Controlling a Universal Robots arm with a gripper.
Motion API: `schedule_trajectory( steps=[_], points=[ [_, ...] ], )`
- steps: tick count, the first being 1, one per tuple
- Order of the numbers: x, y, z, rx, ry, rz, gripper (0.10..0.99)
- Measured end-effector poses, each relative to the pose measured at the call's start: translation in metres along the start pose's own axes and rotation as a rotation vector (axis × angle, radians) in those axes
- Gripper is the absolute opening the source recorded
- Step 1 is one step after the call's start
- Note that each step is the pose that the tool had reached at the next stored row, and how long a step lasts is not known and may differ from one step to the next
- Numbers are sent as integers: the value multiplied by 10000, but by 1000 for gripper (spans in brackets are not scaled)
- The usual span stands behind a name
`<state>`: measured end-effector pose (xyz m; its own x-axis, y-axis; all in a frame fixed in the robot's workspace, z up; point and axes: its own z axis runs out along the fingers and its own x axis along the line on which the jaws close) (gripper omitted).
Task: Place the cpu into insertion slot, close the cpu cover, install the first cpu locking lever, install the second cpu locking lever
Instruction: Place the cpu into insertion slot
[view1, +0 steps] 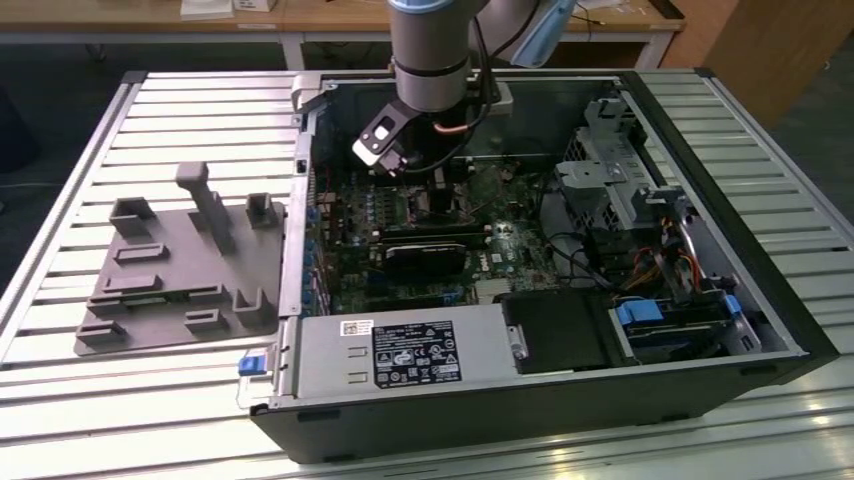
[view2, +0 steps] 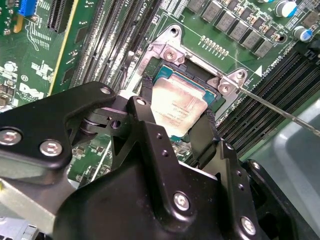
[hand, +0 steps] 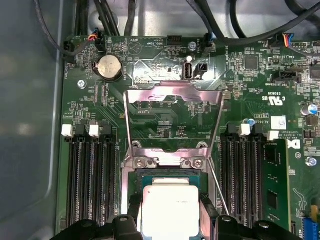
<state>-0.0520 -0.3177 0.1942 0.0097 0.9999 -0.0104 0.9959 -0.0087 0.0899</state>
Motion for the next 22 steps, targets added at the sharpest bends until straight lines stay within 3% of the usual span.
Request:
schedule_trajectory(
  steps=[14, 16, 17, 22],
  points=[
    [3, -2, 23, -2, 4, -3, 537],
    [3, -2, 23, -2, 3, -3, 549],
    [3, -2, 23, 0, 1, -3, 612],
    [2, -2, 21, 1, 0, -3, 612]
  ],
)
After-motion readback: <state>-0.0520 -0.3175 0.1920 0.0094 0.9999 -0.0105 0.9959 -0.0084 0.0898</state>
